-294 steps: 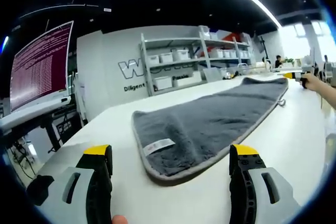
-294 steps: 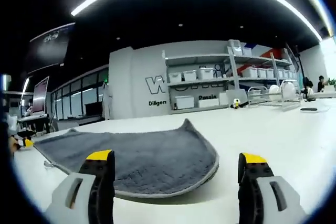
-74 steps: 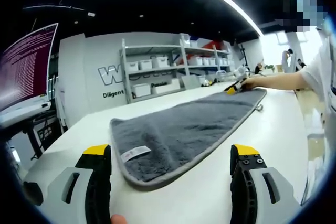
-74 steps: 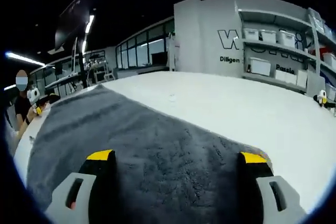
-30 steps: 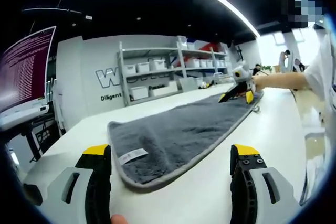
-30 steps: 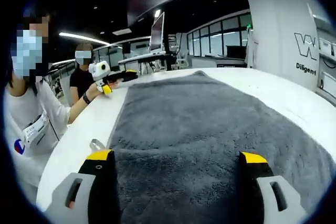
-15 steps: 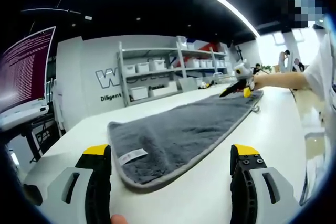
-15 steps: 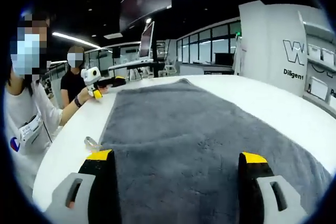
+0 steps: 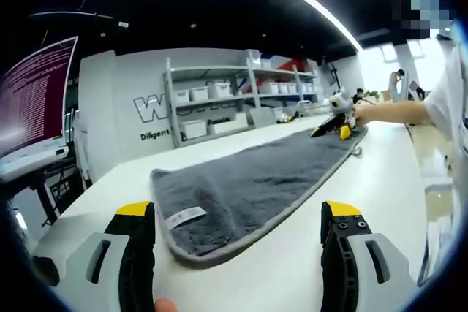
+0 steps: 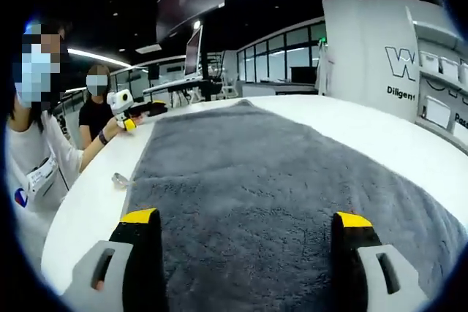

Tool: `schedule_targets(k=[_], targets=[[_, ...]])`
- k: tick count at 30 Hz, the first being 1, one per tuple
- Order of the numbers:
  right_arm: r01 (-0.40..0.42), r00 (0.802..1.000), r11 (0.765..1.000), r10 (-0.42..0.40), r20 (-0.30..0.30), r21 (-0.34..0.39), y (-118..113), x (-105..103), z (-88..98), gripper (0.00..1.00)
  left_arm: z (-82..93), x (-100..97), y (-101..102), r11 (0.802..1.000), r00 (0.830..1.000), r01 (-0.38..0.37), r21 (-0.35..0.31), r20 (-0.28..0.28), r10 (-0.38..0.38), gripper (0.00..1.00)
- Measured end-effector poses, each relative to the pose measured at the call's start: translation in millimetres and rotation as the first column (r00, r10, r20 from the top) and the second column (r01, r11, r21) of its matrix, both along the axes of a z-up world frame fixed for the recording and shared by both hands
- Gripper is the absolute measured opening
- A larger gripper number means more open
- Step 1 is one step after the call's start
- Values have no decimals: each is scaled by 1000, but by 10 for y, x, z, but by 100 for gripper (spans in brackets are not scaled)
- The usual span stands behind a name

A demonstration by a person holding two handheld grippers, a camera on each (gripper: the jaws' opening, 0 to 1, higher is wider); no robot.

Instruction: Open the folded towel by lifting each exposed corner and separating the folded layers until the towel lies flat within the target outline without major curled edges

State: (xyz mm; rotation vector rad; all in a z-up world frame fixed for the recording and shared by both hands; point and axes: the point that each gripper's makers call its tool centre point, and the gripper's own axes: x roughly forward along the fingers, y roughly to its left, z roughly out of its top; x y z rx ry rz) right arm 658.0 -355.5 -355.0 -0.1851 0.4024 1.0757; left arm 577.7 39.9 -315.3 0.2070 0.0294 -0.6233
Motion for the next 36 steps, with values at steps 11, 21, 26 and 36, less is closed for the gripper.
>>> schedule_targets(k=[11,21,26,36], targets=[[94,995,995,-95,43,11,-405,93,130,100,-5,-11,5,1000,1000,0,1,-1,0,92],[137,990,990,-137,20,-22,-736,79,-25,100,-12,-10,7,1000,1000,-3,5,-4,3,92],[139,990,990,-138,26,-26,-798,13,-43,100,-13,-7,13,1000,1000,-6,6,-6,6,92],[204,975,978,-206,80,33,-1022,160,182,100,-18,-2,19,1000,1000,-9,8,-9,10,92]])
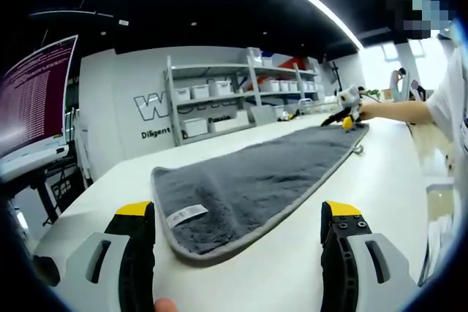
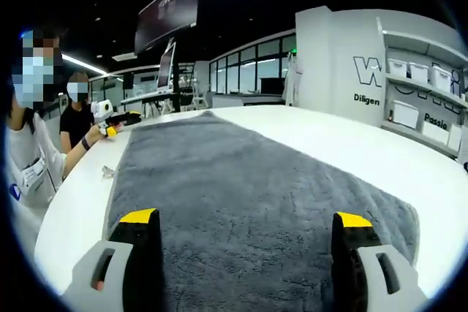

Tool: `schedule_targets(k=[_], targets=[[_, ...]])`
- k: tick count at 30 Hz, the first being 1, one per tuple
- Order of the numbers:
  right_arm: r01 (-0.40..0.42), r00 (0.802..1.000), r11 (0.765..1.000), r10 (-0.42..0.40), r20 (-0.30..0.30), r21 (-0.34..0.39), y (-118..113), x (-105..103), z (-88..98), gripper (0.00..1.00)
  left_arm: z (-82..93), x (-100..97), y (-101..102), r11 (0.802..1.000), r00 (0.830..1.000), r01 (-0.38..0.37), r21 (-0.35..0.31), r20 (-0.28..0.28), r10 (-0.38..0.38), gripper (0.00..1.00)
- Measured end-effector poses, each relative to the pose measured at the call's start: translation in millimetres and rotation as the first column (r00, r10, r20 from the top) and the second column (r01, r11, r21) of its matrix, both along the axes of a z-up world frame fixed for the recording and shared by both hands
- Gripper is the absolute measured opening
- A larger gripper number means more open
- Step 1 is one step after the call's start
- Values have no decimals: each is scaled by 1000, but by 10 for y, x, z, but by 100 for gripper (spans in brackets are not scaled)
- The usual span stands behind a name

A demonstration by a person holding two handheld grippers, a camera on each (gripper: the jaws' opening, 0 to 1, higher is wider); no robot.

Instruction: Open the folded towel by lifting each exposed corner and separating the folded layers until the towel lies flat within the target outline without major curled edges

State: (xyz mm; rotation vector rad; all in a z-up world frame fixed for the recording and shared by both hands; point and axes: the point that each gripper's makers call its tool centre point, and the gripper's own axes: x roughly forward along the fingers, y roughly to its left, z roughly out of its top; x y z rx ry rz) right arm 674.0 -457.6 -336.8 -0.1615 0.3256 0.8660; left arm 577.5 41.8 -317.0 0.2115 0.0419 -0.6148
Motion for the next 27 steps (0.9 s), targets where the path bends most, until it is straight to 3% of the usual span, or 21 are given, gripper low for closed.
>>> schedule_targets(k=[10,13,15,20,22,25,27], targets=[[125,991,992,-127,-47,-30,-426,43,-248,99,-4,0,-1,1000,1000,-1,1,-2,1,92],[143,989,989,-141,-51,41,-417,6,-166,99,-5,-4,-4,1000,1000,-2,1,-1,2,92],[149,989,986,-149,-17,68,-433,41,-52,99,0,-5,-3,1000,1000,-1,-3,0,1,92],[55,985,971,-91,148,234,73,-71,524,99,-21,4,-9,1000,1000,5,1,-13,-5,92],[-12,981,957,-45,188,290,400,-168,703,99,-38,5,-16,1000,1000,9,8,-20,-9,92],[-101,976,952,39,213,289,837,-264,817,99,-45,7,-15,1000,1000,9,9,-25,-9,92],[-138,969,953,74,234,269,952,-237,863,99,-41,9,-12,1000,1000,9,2,-26,-8,92]])
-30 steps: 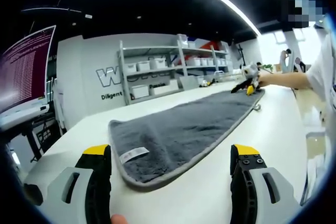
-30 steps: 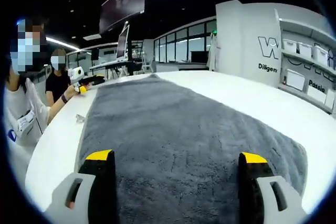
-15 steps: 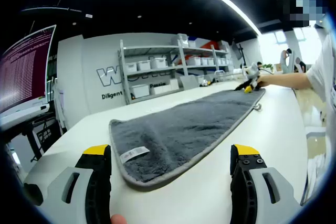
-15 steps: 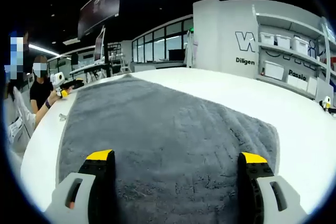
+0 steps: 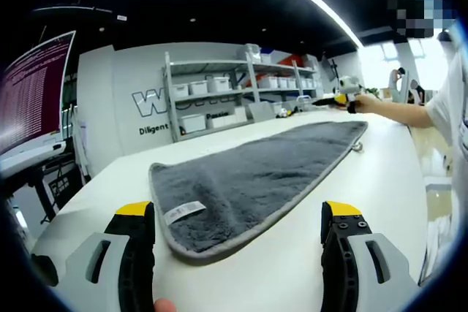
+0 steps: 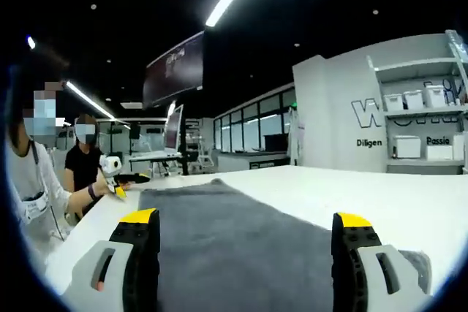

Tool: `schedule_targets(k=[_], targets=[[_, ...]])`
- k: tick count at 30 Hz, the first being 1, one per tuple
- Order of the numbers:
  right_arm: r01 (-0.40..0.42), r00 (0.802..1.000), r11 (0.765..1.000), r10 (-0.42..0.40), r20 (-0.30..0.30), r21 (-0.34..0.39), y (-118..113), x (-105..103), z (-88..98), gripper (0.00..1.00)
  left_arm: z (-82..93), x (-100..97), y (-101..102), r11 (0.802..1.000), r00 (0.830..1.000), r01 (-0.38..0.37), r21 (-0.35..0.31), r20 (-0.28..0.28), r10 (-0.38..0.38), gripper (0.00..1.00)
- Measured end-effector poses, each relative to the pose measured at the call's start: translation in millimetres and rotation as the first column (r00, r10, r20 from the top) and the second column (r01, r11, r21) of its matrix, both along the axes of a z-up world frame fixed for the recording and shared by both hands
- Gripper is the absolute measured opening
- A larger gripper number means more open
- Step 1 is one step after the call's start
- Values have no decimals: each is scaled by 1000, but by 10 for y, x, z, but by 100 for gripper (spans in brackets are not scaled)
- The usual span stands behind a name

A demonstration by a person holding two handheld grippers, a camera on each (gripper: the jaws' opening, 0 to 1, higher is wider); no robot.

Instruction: Open the folded towel by lifting each exposed corner and separating the folded layers until the towel lies flat within the target outline without major curled edges

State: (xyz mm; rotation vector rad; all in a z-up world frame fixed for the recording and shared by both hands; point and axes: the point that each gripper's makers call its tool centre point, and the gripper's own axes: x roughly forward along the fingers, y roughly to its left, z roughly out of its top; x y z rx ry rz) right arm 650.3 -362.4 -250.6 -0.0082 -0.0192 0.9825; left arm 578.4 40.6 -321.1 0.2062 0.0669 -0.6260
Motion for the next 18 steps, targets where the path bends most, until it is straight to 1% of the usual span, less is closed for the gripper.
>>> schedule_targets(k=[2,4,7,9,10,12,14,17,18], targets=[[-38,999,999,39,18,-8,133,-15,17,99,12,3,1,1000,1000,4,-16,-3,-4,93],[-77,997,997,77,20,-14,228,-55,-5,99,20,8,-9,999,1000,18,-34,-13,-18,93],[-108,994,993,109,5,-38,262,-92,-85,99,44,24,-56,998,999,35,-61,-29,-37,93],[-119,993,992,120,11,-45,243,-110,-112,99,67,49,-113,995,997,62,-82,-46,-66,94],[-126,992,991,127,11,-50,235,-111,-132,99,72,76,-118,995,996,64,-82,-50,-68,94],[-134,991,990,135,3,-53,219,-108,-160,99,81,175,-165,996,994,79,-53,-71,-82,94],[-136,991,989,137,-1,-48,198,-90,-170,99,127,273,-217,995,992,103,-3,-68,-103,94],[-140,990,989,140,-5,-46,187,-94,-174,99,261,475,-262,992,991,123,-7,-61,-123,95],[-141,990,989,141,-5,-44,168,-84,-167,99,338,576,-279,990,990,136,-24,-43,-137,95]])
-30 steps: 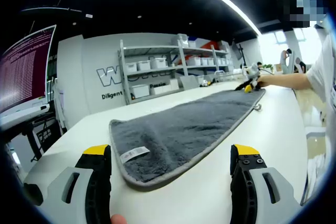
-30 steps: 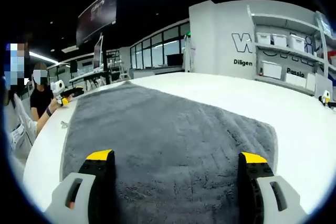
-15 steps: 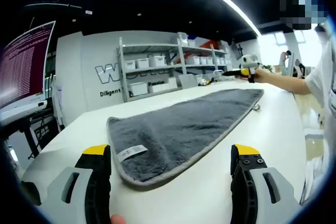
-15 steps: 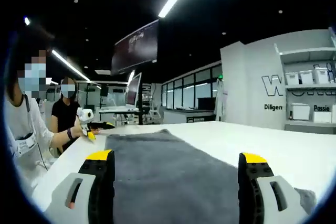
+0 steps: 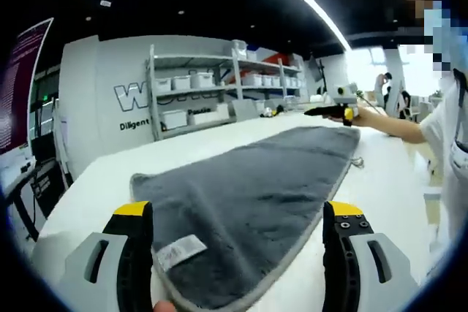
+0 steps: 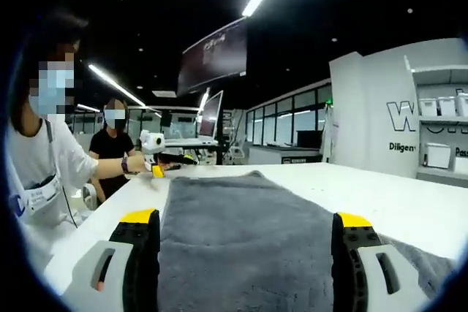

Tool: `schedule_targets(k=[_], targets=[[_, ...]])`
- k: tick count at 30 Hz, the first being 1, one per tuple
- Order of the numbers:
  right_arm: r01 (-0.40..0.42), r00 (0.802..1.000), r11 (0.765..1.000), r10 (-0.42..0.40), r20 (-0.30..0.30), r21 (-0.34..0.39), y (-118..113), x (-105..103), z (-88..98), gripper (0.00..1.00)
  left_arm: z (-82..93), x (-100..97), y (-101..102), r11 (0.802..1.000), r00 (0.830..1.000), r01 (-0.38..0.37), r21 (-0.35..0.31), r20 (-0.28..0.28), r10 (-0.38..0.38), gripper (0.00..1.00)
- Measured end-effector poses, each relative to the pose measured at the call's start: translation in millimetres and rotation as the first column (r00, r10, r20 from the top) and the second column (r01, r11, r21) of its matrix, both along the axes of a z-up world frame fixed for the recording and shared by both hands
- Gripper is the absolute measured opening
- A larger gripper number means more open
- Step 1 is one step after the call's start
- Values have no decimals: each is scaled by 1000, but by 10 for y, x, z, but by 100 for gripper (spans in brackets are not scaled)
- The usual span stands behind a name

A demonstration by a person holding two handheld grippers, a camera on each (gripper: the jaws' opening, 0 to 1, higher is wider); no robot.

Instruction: Open the folded towel by lifting each exposed corner and separating the folded layers until the towel lies flat within the target outline without major curled edges

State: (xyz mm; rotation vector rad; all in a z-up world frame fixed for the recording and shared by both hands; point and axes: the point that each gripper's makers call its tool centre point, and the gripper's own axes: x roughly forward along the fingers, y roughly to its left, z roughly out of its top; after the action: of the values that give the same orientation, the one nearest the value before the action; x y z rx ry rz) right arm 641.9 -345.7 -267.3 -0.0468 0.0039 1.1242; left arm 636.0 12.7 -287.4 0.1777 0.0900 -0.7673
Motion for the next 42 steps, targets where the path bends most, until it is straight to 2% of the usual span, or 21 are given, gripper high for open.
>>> schedule_targets(k=[5,10,13,16,19,21,24,29,35,42], targets=[[5,1000,1000,-5,8,3,-39,-38,38,99,100,362,22,1000,1000,14,-9,-4,-14,95],[9,1000,1000,-9,18,23,-75,-25,103,99,59,747,74,999,998,6,-35,-59,-8,93],[8,1000,1000,-9,20,20,-59,-45,101,99,-38,852,27,1000,996,22,-15,-88,-24,92],[6,1000,1000,-6,20,12,-52,-55,87,99,-194,885,-88,998,985,69,-13,-157,-70,92],[3,1000,1000,-3,16,11,-47,-51,76,99,-341,857,-225,992,962,124,-26,-241,-127,94],[-3,1000,1000,3,8,15,-44,-43,68,99,-372,895,-248,992,962,122,-27,-242,-125,95],[-2,1000,1000,2,7,6,-46,-27,57,99,-443,891,-281,991,953,127,-43,-273,-134,96],[0,1000,1000,0,9,1,-33,-42,50,99,-615,954,-183,994,944,109,-1,-313,-103,96],[6,1000,1000,-6,1,11,-55,-30,48,99,-573,1019,-126,995,942,82,-54,-321,-95,95],[4,1000,1000,-4,3,7,-53,-54,47,99,-590,1065,-40,998,947,57,-39,-315,-67,92]])
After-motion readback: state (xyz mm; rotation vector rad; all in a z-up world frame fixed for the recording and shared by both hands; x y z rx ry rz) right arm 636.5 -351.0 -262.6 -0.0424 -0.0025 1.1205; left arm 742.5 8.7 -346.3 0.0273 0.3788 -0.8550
